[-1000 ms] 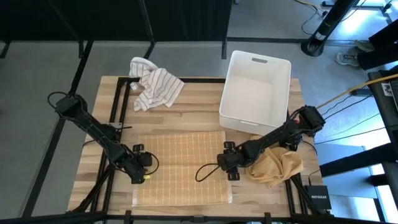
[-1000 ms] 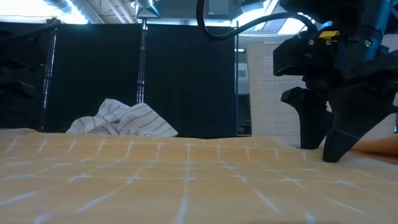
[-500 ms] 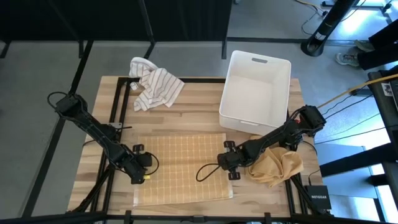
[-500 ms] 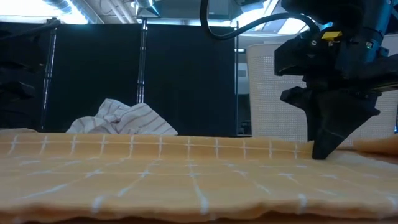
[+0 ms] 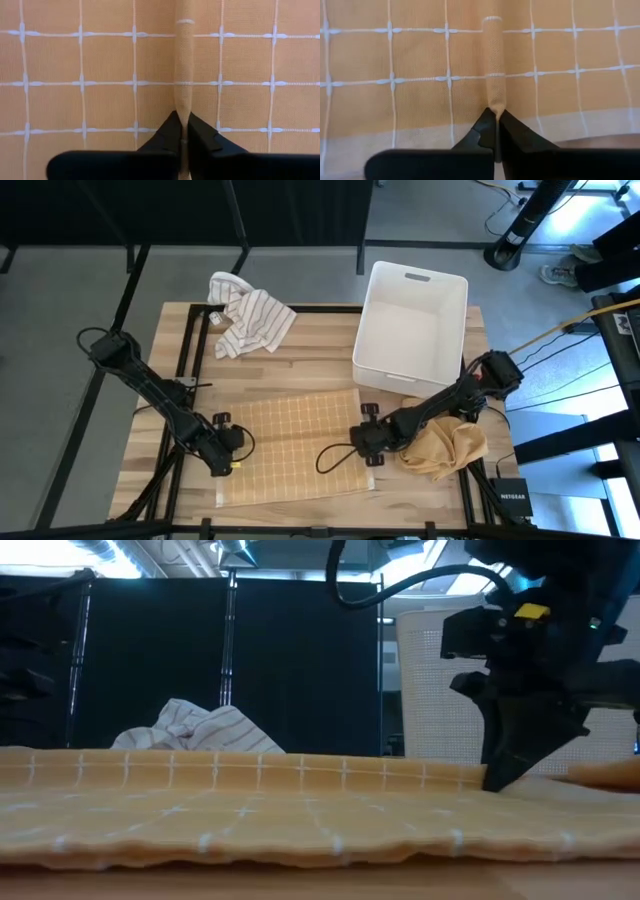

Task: Fold towel
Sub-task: Fold the yellow patterned towel

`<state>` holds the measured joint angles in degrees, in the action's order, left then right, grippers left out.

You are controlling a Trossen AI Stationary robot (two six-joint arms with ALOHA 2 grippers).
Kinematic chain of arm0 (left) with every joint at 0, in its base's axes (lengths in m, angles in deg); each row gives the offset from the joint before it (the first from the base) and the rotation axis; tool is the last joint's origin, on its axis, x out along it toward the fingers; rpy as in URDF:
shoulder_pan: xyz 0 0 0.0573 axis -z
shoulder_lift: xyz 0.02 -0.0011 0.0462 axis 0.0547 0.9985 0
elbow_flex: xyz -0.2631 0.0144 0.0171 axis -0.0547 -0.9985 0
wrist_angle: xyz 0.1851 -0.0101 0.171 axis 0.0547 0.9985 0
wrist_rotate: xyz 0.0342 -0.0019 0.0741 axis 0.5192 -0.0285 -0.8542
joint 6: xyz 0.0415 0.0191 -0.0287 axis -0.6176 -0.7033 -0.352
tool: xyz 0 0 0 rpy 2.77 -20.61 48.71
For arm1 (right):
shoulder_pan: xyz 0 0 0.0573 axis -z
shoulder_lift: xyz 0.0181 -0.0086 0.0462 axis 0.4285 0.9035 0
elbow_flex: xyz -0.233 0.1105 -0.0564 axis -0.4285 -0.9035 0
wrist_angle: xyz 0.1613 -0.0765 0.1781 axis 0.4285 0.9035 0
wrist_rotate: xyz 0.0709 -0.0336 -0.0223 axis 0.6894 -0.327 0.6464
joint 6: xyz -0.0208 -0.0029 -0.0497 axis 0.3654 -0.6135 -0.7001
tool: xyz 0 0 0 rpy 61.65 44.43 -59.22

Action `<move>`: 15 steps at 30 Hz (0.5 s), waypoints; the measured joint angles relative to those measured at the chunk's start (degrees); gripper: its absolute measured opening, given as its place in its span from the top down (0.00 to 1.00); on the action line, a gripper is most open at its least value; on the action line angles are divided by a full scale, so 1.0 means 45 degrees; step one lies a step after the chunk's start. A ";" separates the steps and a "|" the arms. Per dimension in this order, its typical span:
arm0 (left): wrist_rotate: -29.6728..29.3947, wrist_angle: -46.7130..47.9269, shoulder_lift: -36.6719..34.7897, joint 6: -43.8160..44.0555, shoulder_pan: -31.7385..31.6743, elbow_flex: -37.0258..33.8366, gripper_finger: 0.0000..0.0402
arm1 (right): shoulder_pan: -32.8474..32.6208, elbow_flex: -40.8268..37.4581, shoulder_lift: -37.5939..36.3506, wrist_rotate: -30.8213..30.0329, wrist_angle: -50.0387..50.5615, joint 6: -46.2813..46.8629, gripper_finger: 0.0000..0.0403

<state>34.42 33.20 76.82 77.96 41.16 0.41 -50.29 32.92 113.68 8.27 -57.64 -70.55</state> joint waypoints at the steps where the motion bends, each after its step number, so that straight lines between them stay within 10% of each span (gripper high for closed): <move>1: -0.0023 0.0111 -0.0045 -0.0016 0.0003 0.0131 0.99 | -0.0100 0.0100 -0.0067 -0.0172 0.0198 -0.0009 0.98; 15: -0.1657 0.5273 -0.1539 -0.0384 0.0193 0.4360 1.00 | -0.0797 0.3282 -0.2284 -0.2895 0.4456 0.0313 0.99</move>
<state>26.96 56.93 69.89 76.23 42.03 20.02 -53.87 47.69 103.41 -4.76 -37.58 -69.14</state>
